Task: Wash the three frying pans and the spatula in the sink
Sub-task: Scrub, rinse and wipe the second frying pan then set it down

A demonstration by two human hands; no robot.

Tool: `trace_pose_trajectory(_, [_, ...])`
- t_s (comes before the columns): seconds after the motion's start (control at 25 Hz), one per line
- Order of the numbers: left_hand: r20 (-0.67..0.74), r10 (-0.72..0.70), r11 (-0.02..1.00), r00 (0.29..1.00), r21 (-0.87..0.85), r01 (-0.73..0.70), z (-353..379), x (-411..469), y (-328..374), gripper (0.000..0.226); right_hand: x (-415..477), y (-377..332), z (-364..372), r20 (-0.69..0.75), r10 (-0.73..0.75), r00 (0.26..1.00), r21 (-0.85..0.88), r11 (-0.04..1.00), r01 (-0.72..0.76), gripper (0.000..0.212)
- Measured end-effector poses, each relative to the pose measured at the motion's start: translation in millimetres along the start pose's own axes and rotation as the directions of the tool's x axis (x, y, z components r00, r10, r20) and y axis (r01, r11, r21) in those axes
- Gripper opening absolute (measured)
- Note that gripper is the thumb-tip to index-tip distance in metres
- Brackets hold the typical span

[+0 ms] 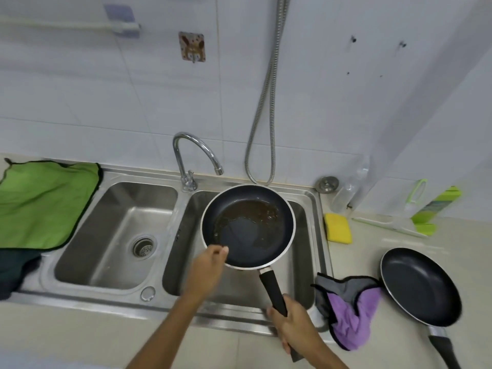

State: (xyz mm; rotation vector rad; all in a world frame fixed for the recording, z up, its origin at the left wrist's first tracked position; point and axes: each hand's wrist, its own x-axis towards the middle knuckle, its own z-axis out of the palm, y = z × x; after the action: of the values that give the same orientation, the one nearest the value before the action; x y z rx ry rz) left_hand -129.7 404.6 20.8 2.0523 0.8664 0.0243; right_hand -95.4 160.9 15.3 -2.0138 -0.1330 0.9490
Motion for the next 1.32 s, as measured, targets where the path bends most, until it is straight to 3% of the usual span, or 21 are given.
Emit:
trace_pose_trajectory(0.12, [-0.086, 0.042, 0.962, 0.995, 0.274, -0.017, -46, 53, 14, 0.043, 2, -7, 8, 0.0, -0.012, 1.0, 0.04, 0.999, 0.012, 0.014])
trace_pose_trajectory(0.2, [-0.185, 0.114, 0.857, 0.976, 0.515, -0.003, -73, 87, 32, 0.041, 1, -11, 11, 0.015, -0.013, 1.0, 0.067, 0.998, 0.012, 0.014])
trace_pose_trajectory(0.28, [-0.2, 0.18, 0.813, 0.963, 0.582, -0.031, -94, 126, 52, 0.035, 0, -14, 8, 0.014, -0.015, 1.0, 0.082, 0.997, 0.014, 0.013])
trace_pose_trajectory(0.4, [-0.054, 0.216, 0.788, 0.975, 0.599, -0.141, -112, 185, 70, 0.025, -3, -18, 3, -0.006, -0.025, 1.0, 0.077, 0.997, 0.025, 0.013])
trace_pose_trajectory(0.56, [0.143, 0.21, 0.719, 0.967, 0.648, -0.252, -107, 220, 66, 0.038, -6, -19, -1, -0.037, -0.022, 0.999, 0.124, 0.992, 0.027, 0.016])
trace_pose_trajectory(0.64, [0.176, 0.279, 0.674, 0.944, 0.664, -0.323, -104, 220, 59, 0.033, -3, -19, -5, -0.05, -0.001, 0.999, 0.132, 0.991, 0.007, 0.017])
trace_pose_trajectory(0.8, [-0.03, 0.356, 0.821, 0.934, 0.488, -0.298, -109, 212, 21, 0.043, 11, -26, -3, -0.057, 0.021, 0.998, 0.133, 0.991, -0.013, 0.019])
trace_pose_trajectory(0.84, [-0.026, 0.343, 0.824, 0.939, 0.488, -0.288, -108, 209, 7, 0.046, 16, -28, -1, -0.055, 0.026, 0.998, 0.135, 0.991, -0.019, 0.019])
trace_pose_trajectory(1.0, [0.212, 0.104, 0.882, 0.972, 0.431, -0.189, -94, 192, -38, 0.043, 30, -36, 8, -0.044, 0.021, 0.999, 0.138, 0.99, -0.015, 0.02])
trace_pose_trajectory(1.12, [0.194, 0.054, 0.924, 0.98, 0.362, -0.123, -91, 174, -29, 0.045, 29, -36, 9, -0.035, 0.014, 0.999, 0.145, 0.989, -0.008, 0.019])
trace_pose_trajectory(1.24, [0.067, -0.103, 0.955, 0.992, 0.286, 0.08, -63, 113, -27, 0.04, 28, -36, 7, -0.023, 0.007, 1.0, 0.15, 0.989, -0.004, 0.02])
trace_pose_trajectory(1.32, [0.228, -0.269, 0.958, 0.936, -0.033, 0.284, -31, 48, -17, 0.047, 33, -40, 8, -0.022, -0.013, 1.0, 0.129, 0.991, 0.016, 0.016])
